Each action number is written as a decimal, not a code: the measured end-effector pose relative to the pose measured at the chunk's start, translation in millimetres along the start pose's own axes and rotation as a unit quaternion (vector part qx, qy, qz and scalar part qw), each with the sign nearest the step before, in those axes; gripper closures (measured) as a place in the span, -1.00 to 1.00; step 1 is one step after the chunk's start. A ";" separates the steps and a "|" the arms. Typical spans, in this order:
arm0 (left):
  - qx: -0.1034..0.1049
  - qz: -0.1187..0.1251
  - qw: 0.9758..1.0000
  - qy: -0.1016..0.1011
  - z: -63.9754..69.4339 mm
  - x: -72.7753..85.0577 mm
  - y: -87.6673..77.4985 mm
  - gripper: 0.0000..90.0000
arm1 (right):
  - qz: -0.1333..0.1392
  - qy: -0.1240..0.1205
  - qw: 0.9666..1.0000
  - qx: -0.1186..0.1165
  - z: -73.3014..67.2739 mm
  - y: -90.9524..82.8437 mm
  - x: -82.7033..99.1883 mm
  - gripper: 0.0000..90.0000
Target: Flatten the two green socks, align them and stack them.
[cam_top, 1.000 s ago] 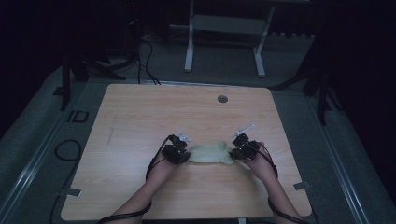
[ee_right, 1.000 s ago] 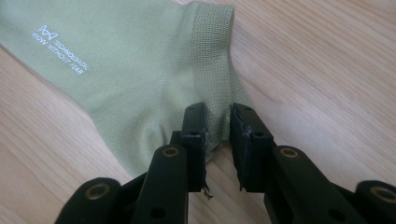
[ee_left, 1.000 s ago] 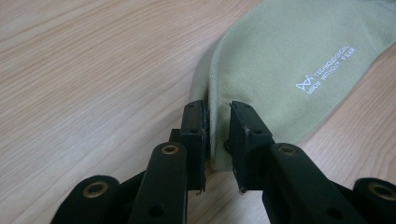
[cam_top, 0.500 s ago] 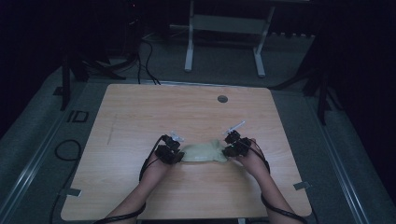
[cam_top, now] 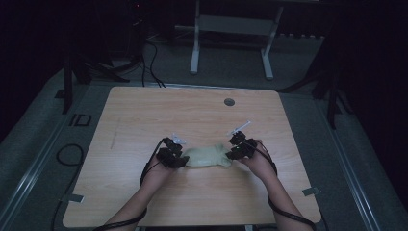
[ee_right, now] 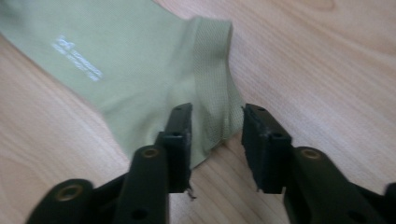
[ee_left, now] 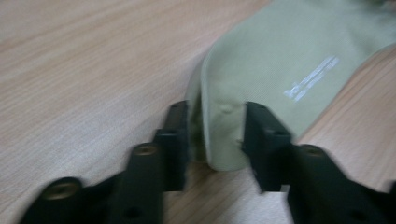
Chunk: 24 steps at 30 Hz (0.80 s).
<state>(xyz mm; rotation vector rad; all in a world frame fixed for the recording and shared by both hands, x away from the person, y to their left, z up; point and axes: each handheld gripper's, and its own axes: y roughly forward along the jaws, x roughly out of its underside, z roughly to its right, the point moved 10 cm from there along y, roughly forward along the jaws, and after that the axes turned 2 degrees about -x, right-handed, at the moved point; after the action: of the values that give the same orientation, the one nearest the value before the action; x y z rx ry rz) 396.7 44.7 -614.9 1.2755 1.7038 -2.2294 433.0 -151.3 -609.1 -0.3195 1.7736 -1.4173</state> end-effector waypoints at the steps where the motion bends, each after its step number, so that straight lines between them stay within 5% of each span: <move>1: -0.001 0.002 1.000 0.002 0.0 -0.5 -2.6 0.16 | 0.005 -0.004 1.000 -0.002 -1.5 -2.5 -1.4 0.31; 11: 0.011 0.042 0.999 -0.020 -6.2 -4.9 -32.3 -0.39 | 0.035 -0.011 0.999 -0.022 -12.7 -20.1 -1.2 -0.18; 15: 0.008 0.042 0.999 -0.021 -9.3 2.9 -36.5 -0.66 | 0.057 0.029 0.997 -0.030 -6.5 -28.4 -0.8 -0.69; 20: 0.005 0.063 0.997 -0.034 -13.5 12.3 -42.5 -0.66 | 0.103 0.046 0.994 -0.012 7.5 -37.2 1.8 -0.69; 24: 0.001 0.068 0.997 -0.028 -18.8 22.5 -44.3 -0.66 | 0.112 0.041 0.993 0.004 13.2 -39.7 10.9 -0.69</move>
<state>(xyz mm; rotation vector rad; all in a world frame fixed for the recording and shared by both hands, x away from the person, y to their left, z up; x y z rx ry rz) 370.4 86.6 -595.7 1.2751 1.5464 -2.1678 424.4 -180.6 -578.5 -0.0553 1.8070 -1.2916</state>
